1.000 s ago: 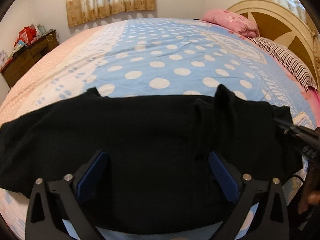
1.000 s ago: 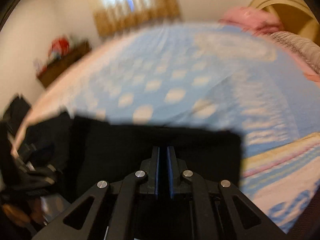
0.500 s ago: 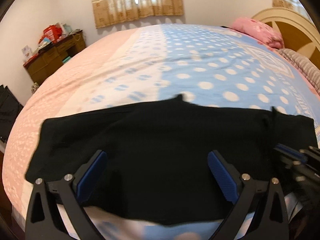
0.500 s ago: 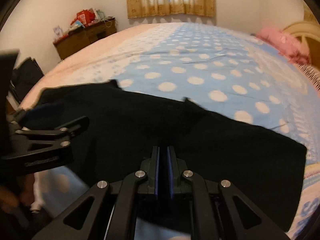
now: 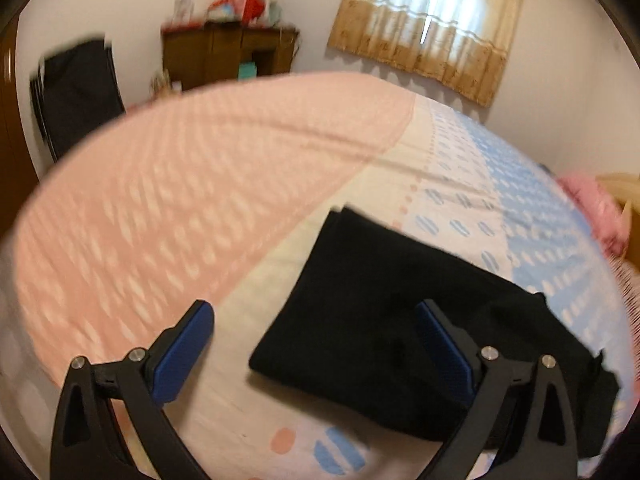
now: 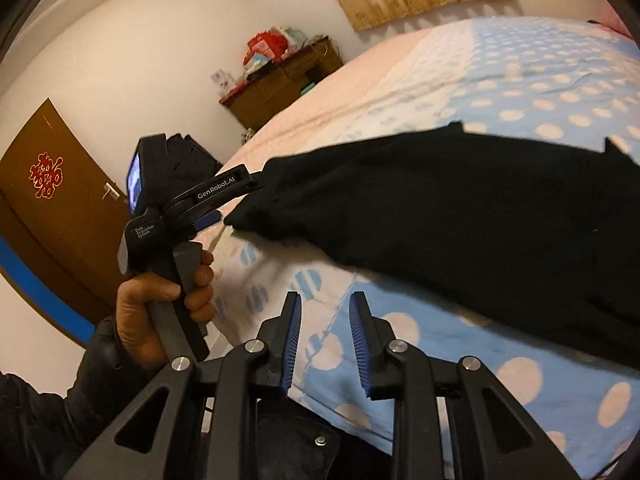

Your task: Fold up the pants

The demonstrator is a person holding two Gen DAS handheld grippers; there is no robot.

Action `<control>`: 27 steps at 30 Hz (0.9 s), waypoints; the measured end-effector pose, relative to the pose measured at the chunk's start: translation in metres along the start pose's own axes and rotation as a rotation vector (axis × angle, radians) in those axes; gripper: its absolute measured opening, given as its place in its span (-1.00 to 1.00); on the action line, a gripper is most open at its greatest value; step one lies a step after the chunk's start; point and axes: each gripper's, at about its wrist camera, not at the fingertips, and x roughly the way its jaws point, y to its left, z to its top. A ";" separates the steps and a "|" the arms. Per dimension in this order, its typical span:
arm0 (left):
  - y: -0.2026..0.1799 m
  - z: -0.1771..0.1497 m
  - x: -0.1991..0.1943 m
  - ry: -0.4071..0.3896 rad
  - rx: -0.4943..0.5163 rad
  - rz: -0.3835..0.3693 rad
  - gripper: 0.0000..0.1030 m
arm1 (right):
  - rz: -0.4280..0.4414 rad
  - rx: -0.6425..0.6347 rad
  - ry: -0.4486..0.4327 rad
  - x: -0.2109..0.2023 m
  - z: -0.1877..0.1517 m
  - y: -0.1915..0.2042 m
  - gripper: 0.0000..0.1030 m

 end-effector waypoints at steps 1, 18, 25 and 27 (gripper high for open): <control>0.002 -0.004 0.000 -0.020 -0.007 -0.012 0.93 | -0.003 -0.001 0.006 0.003 0.001 0.001 -0.48; 0.000 -0.002 0.001 0.005 -0.037 -0.110 -0.39 | -0.011 0.074 -0.045 -0.019 -0.007 -0.018 -0.48; -0.030 0.001 -0.024 -0.082 0.090 -0.060 -0.52 | -0.049 0.165 -0.150 -0.049 -0.008 -0.043 -0.48; -0.044 0.006 -0.034 -0.110 0.120 -0.077 -0.53 | -0.070 0.202 -0.178 -0.060 -0.011 -0.053 -0.48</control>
